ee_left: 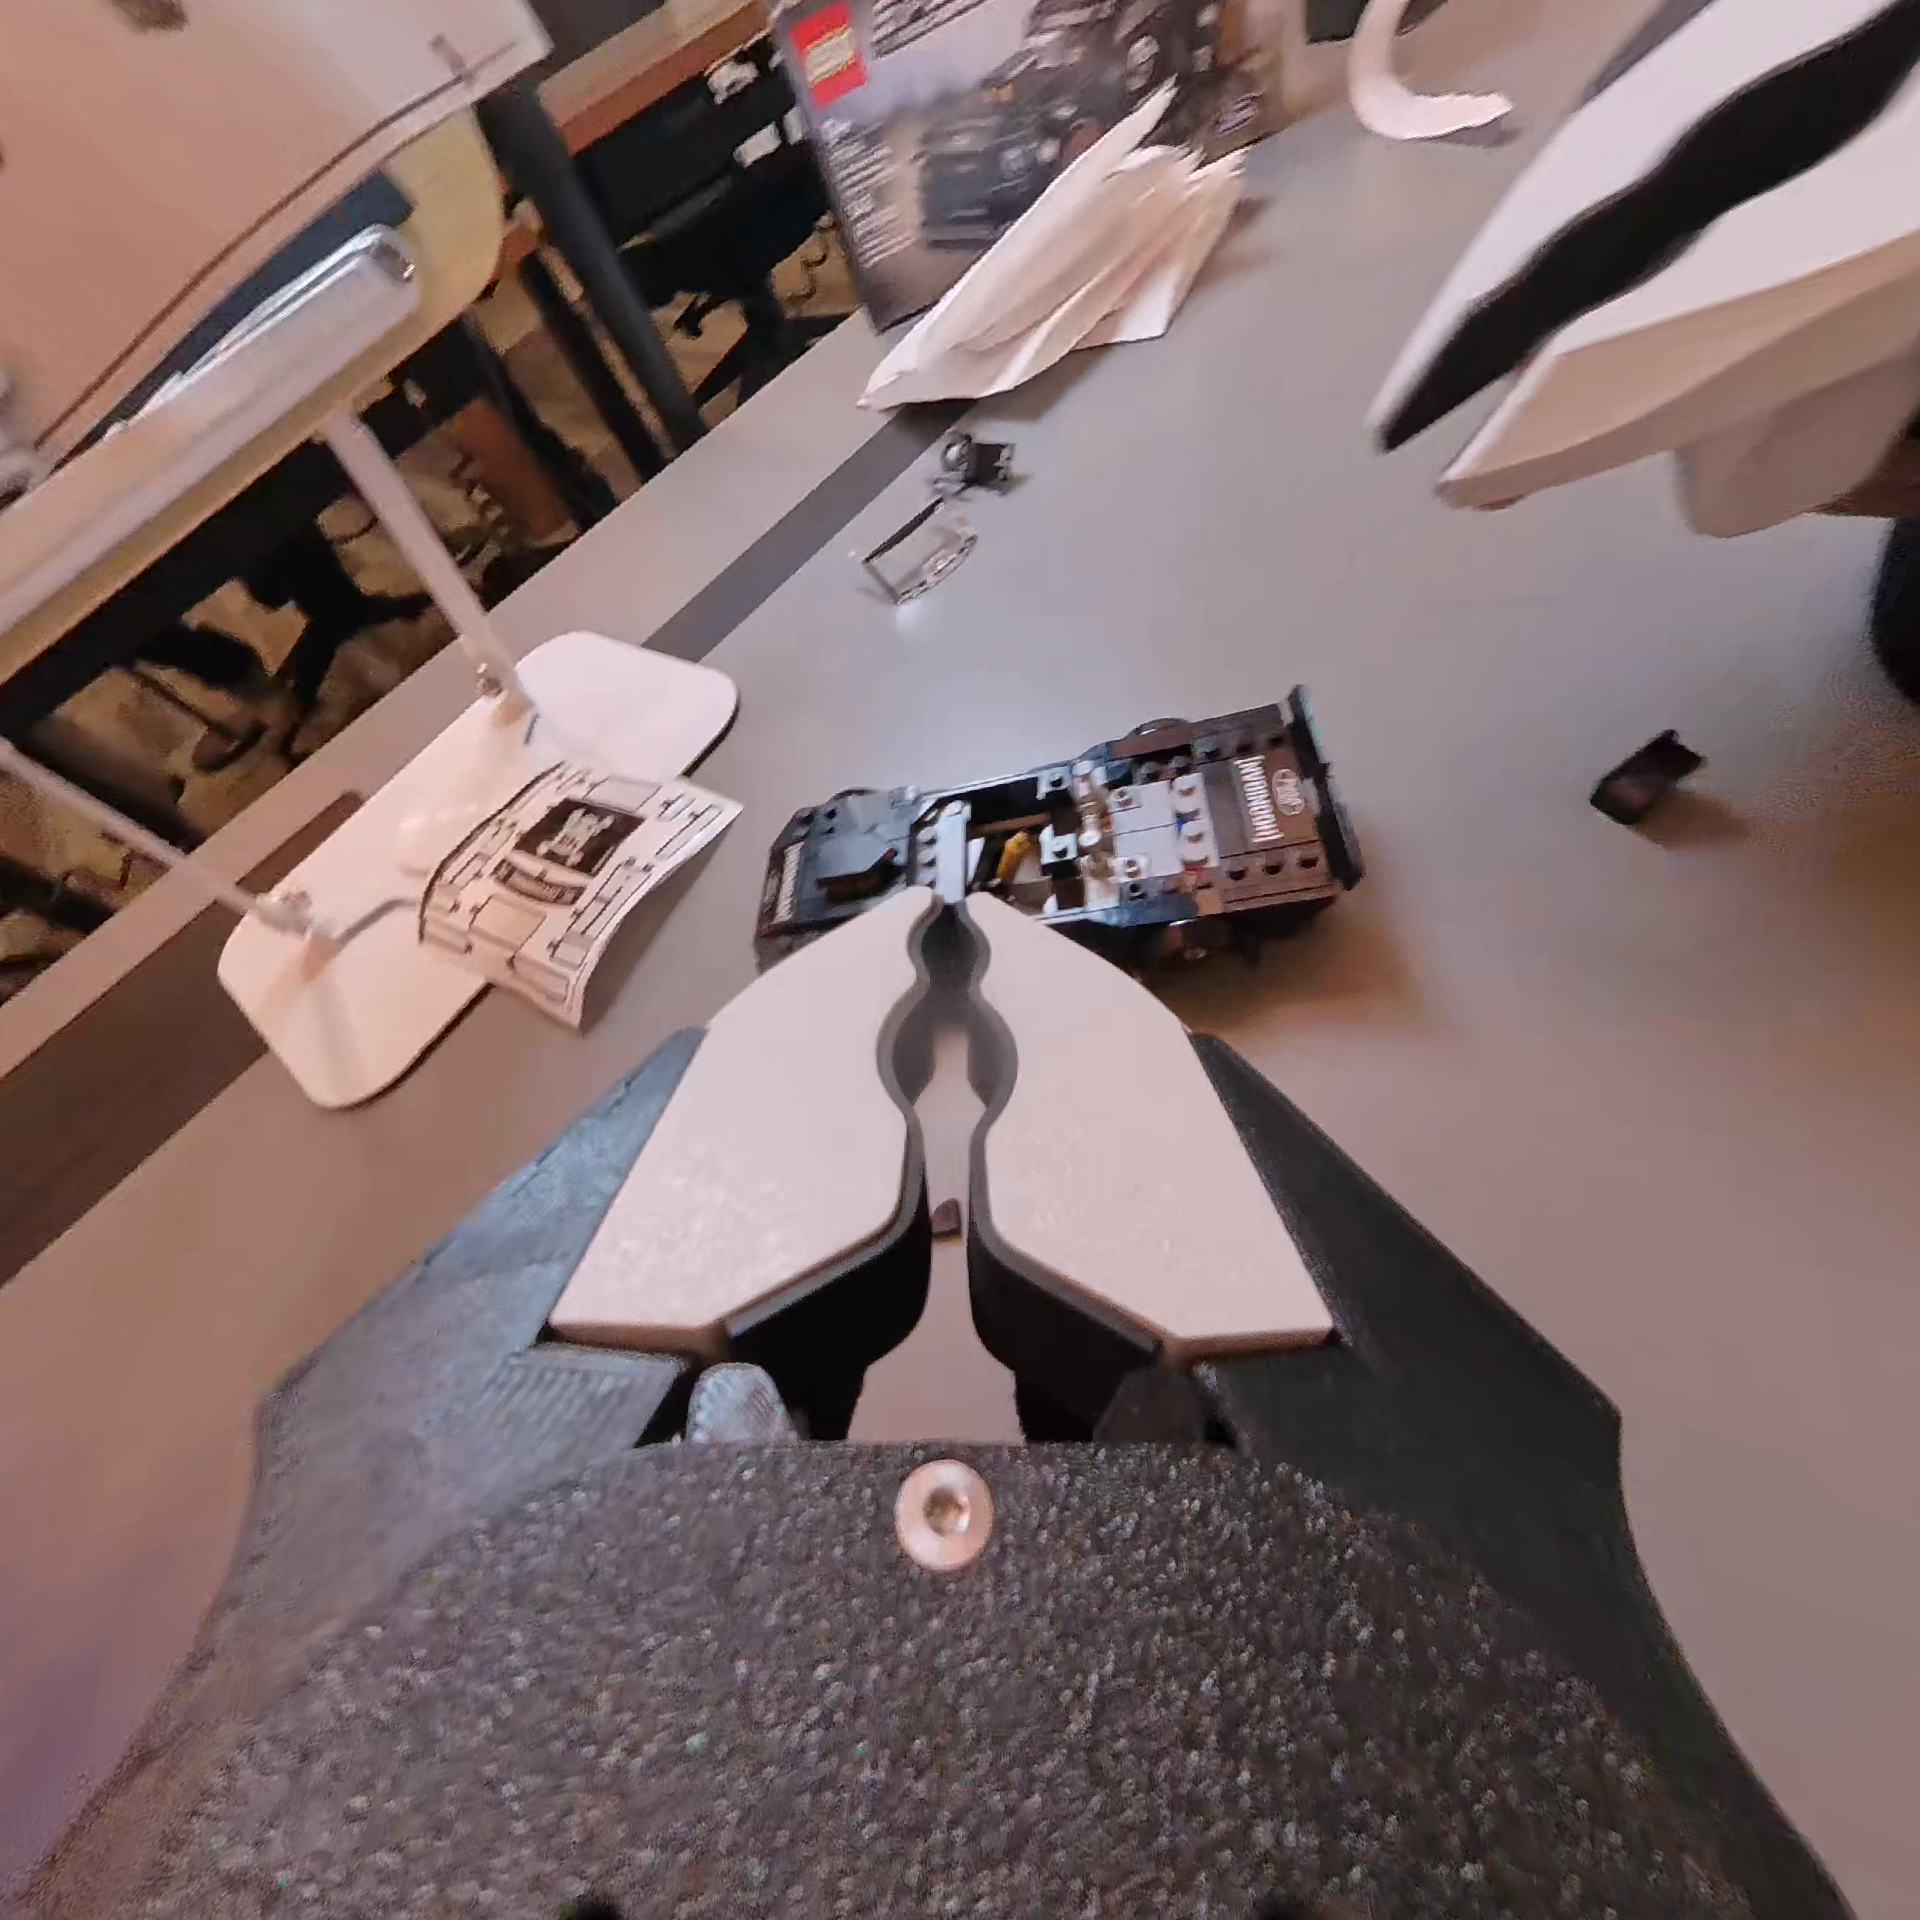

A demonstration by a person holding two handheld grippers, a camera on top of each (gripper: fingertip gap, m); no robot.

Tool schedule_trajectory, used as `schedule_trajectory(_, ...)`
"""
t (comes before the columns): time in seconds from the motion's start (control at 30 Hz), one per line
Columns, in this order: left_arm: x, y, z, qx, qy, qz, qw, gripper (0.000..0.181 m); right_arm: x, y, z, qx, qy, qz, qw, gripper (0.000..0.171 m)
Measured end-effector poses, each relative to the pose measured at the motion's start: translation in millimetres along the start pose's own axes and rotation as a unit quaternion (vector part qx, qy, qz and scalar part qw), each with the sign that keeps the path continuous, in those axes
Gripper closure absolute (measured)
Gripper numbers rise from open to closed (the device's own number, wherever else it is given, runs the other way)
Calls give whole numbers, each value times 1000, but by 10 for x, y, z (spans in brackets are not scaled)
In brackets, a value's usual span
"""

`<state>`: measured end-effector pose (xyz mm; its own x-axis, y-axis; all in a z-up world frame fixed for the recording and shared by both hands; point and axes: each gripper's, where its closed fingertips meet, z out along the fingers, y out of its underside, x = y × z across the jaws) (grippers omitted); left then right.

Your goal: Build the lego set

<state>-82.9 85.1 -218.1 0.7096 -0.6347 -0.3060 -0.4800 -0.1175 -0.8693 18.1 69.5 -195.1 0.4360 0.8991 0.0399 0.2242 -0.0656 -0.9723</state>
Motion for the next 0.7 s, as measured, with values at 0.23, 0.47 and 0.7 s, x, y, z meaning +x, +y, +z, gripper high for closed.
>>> schedule_trajectory(0.23,-189,170,-1,-52,-58,-30,997,181,-379,-383,66,57,21,-32,998,171)
schedule_trajectory(0.47,-321,397,40,-116,-104,-14,988,181,-1494,-731,439,65,-50,-78,994,171)
schedule_trajectory(0.7,-523,521,-3,-171,-177,64,967,181,-1818,-829,821,25,-34,-75,996,171)
